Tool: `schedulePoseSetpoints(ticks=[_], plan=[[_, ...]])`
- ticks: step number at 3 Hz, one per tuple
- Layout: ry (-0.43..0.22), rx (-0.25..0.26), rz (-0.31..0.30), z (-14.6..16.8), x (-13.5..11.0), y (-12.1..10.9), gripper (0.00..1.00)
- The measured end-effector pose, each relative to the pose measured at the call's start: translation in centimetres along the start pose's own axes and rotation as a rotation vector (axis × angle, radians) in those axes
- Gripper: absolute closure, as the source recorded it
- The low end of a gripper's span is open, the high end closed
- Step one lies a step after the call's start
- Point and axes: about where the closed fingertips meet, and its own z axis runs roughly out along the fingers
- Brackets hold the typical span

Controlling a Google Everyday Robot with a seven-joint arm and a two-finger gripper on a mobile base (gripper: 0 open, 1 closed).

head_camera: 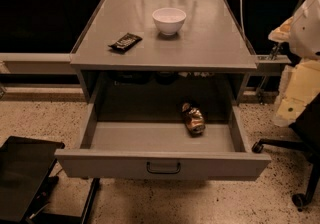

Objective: Pick orange can from top drawer and place on counter

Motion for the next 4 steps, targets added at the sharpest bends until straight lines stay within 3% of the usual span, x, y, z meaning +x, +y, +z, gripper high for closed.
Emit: schedulePoseSetpoints(ticks=[2, 3, 4], plan=[[-0.022, 0.003, -0.009, 0.3, -0.2, -0.1, 0.00], [-0.113, -0.011, -0.026, 3.4, -0.3, -0.6, 0.00], [-0.206, -0.011, -0.016, 8.8, -1.5, -2.2, 0.00]])
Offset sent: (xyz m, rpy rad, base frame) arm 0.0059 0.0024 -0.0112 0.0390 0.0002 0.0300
